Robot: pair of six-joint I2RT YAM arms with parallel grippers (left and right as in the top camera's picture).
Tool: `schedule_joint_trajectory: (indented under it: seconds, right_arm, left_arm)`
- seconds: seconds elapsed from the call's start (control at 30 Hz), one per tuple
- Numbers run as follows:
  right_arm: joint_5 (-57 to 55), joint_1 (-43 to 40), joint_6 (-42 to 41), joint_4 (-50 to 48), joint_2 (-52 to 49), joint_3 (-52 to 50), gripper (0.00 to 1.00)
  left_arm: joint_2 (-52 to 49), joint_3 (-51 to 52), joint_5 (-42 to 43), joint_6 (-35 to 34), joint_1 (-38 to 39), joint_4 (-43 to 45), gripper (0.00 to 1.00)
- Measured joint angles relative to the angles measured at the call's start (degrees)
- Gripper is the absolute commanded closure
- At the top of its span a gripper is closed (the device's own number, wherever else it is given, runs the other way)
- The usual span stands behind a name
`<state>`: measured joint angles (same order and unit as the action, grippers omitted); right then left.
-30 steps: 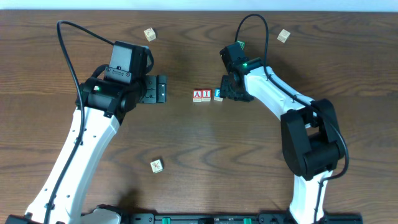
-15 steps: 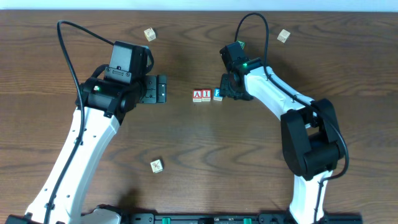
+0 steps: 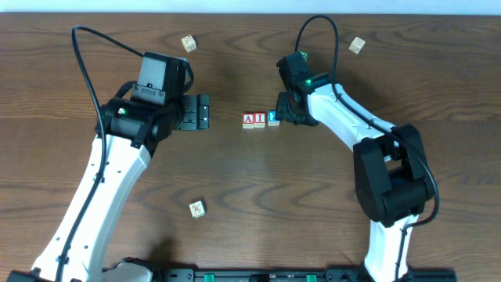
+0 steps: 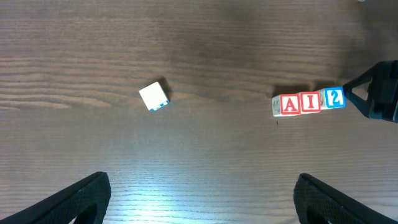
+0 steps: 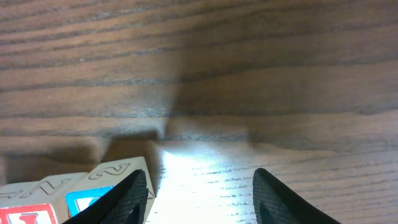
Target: Spell out Ai2
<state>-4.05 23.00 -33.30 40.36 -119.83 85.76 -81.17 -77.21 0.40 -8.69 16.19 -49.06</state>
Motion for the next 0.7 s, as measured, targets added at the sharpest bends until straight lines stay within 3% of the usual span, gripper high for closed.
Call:
schedule_joint_trajectory:
  seconds: [0.57, 0.7]
  right_arm:
    - [1.97, 1.7, -0.83, -0.42, 0.0, 0.0, 0.45]
    - [1.49, 2.01, -0.85, -0.37, 0.0, 0.0, 0.4]
  left_arm:
    - [0.0, 0.0, 0.0, 0.0, 0.0, 0.02, 0.05]
    - [0.0, 0.0, 0.0, 0.0, 0.0, 0.02, 0.04]
